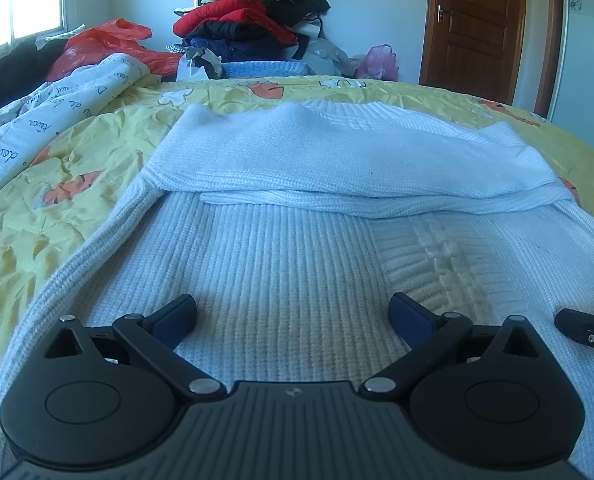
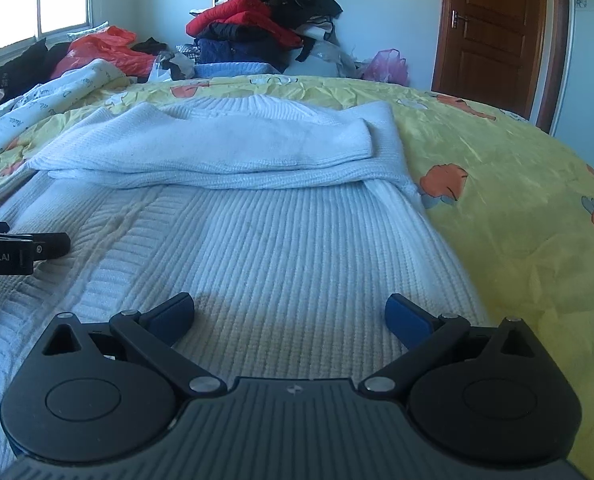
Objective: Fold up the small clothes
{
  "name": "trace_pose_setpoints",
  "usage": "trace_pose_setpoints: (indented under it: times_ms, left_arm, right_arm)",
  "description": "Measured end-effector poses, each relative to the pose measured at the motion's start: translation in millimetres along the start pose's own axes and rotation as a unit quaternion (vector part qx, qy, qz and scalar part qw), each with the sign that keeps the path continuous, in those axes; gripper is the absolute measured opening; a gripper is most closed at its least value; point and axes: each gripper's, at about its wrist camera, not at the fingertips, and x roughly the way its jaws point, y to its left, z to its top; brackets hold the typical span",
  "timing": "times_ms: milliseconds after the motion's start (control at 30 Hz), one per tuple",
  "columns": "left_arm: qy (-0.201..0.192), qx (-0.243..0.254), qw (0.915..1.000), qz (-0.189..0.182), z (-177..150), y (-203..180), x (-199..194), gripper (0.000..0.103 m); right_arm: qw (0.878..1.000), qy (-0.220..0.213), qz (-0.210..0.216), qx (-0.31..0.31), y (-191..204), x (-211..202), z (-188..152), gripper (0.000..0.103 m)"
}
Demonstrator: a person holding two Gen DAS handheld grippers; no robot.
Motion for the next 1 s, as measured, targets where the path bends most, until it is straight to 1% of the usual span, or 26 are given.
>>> trace_pose_setpoints:
  times_ms: [267,400,500,567,733,900,1000]
  left_arm:
    - [0.004,0.004,1.0,0.005,-0.3,-0.4,-1.1,0.103]
    - [0.01,0.01,0.9997,0.018,-9.9,-4.3,-16.0,0.103]
    - [0.004,0.001,0.9999,0.013,-21.6,-1.5,-27.3,0.103]
    - [0.002,-0.003,0.9999,0.012,-24.0,-0.2,-29.3,0.103]
    - [0.001,-0.002,0.9999,0.011,-23.6,-0.2,-28.7,0.103]
    - [0.0,-0.004,1.0,0.006,-23.9,1.3,-28.5,0.103]
    - [0.0,-0.004,1.0,0.007,-23.8,1.3,-28.4,0.103]
  right_arm:
    - [1.0,0.0,0.0,0.0,-0.4,0.0,-0.1,0.102]
    - [1.0,0.001,0.001,0.001,-0.1,0.2,0.0,0.102]
    - [1.0,0.0,0.001,0.001,0.5,-0.2,-0.9,0.102]
    - [1.0,-0.001,0.001,0.001,1.4,-0.5,-1.0,0.102]
    - [1.0,0.0,-0.002,0.002,1.7,-4.3,-2.9,0.101]
    - [1.0,-0.005,0.002,0.006,0.4,-21.7,-17.9,0.102]
    - [1.0,-0.005,0.002,0.003,1.2,-23.6,-19.6,0.102]
